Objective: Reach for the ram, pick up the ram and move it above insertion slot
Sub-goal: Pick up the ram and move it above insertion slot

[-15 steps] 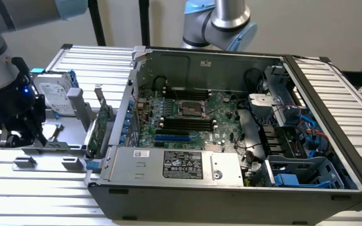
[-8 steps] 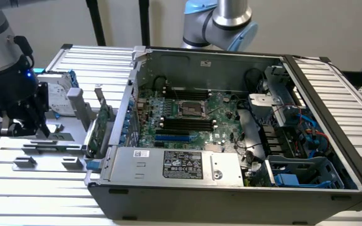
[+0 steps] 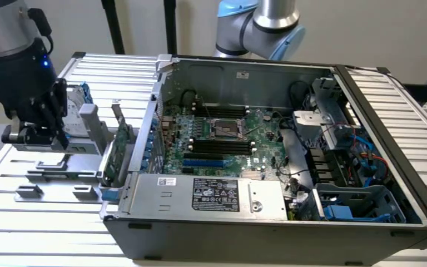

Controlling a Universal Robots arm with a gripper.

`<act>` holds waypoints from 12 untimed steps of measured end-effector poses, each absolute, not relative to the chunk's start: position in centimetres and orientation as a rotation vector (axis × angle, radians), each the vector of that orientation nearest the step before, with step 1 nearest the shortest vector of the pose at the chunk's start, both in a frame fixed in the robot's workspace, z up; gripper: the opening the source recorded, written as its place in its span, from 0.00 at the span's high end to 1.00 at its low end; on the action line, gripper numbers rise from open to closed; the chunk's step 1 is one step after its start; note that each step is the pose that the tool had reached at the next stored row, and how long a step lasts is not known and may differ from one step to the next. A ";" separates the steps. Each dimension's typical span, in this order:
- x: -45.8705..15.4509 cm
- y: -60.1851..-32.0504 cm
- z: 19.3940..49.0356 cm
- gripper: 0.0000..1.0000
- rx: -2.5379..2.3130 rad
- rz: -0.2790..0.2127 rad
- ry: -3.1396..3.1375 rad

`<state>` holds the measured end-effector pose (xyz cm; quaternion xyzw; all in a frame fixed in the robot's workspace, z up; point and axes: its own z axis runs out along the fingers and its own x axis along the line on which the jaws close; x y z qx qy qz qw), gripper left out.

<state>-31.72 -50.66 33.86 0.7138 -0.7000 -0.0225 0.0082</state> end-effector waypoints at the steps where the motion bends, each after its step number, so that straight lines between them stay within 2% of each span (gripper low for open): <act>1: -31.3 -50.7 34.3 0.87 2.231 -0.071 -2.187; 12: -27.4 -50.6 39.0 0.87 2.231 -0.072 -2.188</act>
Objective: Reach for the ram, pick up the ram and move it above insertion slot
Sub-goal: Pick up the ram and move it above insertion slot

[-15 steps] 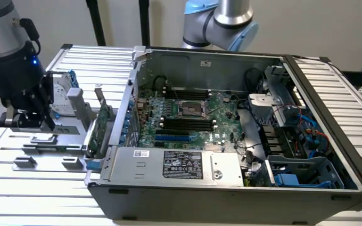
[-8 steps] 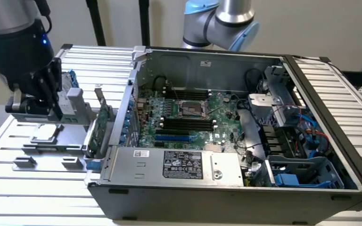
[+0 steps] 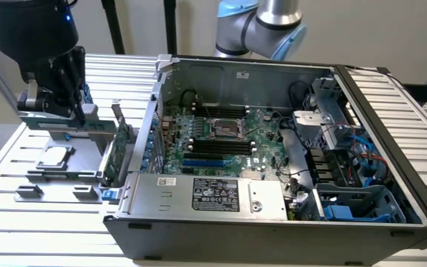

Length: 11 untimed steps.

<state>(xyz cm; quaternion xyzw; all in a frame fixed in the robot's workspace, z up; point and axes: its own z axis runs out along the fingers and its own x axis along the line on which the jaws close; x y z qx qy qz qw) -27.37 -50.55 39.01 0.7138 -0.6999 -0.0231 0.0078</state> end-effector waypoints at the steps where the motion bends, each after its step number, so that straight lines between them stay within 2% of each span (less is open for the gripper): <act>1: -27.0 -50.5 39.2 0.87 2.232 -0.072 -2.188; 11: -23.4 -50.0 40.0 0.87 2.233 -0.075 -2.189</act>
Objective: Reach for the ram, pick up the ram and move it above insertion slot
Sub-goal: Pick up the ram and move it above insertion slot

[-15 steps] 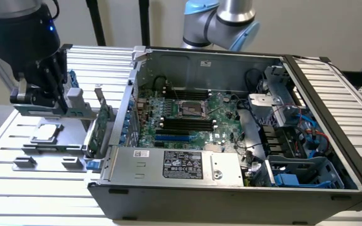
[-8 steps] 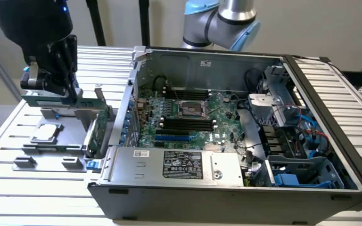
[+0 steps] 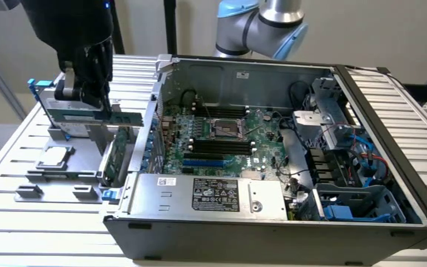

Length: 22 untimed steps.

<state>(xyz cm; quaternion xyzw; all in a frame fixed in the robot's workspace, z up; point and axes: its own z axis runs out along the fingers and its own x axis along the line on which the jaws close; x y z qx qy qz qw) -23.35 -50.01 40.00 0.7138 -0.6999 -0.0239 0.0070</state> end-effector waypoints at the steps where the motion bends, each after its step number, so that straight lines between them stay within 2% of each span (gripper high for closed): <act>1: -23.0 -49.9 40.0 0.87 2.233 -0.075 -2.189; 22: -15.6 -48.0 40.0 0.87 2.233 -0.076 -2.190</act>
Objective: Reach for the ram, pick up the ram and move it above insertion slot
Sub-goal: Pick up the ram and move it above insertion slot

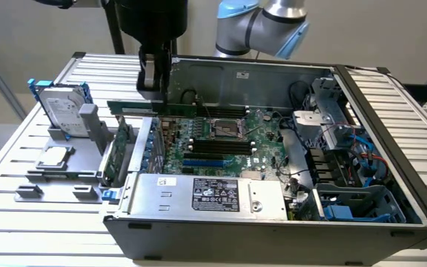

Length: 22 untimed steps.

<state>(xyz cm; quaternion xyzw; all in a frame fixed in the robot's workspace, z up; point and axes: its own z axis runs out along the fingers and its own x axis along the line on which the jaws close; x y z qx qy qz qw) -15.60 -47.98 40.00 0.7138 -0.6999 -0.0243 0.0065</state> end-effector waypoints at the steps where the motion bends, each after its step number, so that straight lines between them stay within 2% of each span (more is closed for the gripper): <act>1: -15.3 -47.8 40.0 0.87 2.233 -0.076 -2.190; 22: -9.1 -45.4 40.0 0.87 2.235 -0.079 -2.191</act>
